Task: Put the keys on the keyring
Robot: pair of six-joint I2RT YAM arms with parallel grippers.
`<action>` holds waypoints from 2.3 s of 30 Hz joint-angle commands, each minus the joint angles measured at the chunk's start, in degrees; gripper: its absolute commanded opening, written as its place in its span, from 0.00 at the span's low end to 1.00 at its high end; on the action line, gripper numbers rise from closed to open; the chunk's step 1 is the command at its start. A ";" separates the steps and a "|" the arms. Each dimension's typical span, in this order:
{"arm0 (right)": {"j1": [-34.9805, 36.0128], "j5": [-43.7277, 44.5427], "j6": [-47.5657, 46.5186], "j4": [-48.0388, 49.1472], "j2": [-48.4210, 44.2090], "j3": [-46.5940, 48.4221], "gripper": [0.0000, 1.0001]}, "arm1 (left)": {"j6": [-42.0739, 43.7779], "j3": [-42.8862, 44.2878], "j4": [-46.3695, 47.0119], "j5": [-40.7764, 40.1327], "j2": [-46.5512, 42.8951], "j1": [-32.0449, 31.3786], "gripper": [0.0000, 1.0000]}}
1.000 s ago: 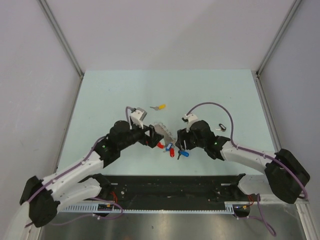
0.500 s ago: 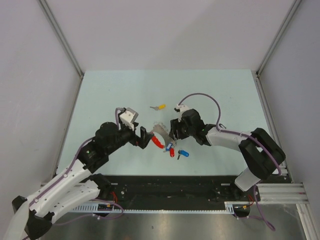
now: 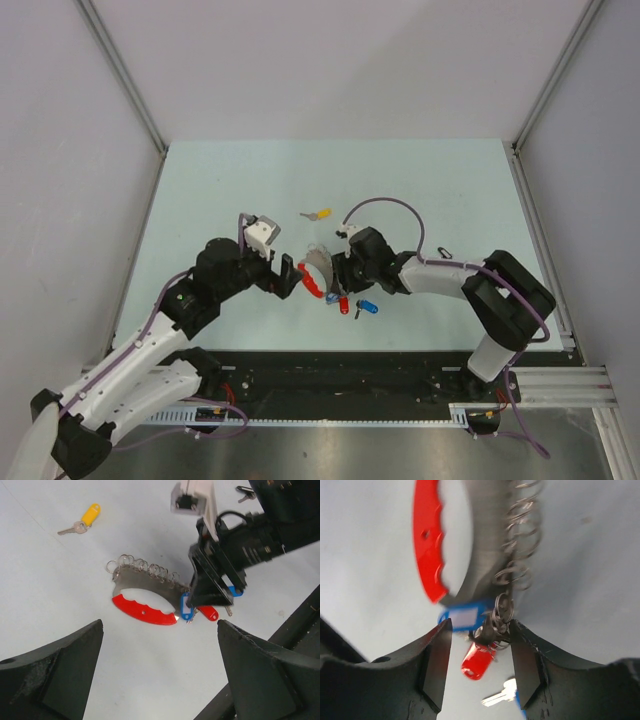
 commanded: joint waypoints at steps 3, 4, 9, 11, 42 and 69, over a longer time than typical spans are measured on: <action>5.58 -5.87 -0.73 -3.45 -5.84 1.94 0.53 | -0.72 1.13 2.36 6.37 -0.75 3.99 1.00; 6.02 -2.20 -1.52 -3.81 -7.42 1.94 0.53 | -0.90 1.05 2.62 6.98 -0.83 4.25 1.00; 5.24 4.77 -8.98 -4.16 -10.68 2.03 0.46 | -0.81 0.87 2.36 7.16 -1.10 5.05 1.00; 4.53 4.87 -13.18 -4.16 -10.69 2.03 0.44 | -0.64 0.87 2.10 7.08 -1.27 4.96 1.00; 8.31 6.61 -26.13 -1.26 -1.55 2.73 0.19 | -0.11 0.69 1.84 6.63 -1.19 6.01 1.00; 7.87 5.92 -25.26 -0.03 -1.02 1.77 0.18 | -0.11 0.34 2.10 7.34 -1.27 6.10 1.00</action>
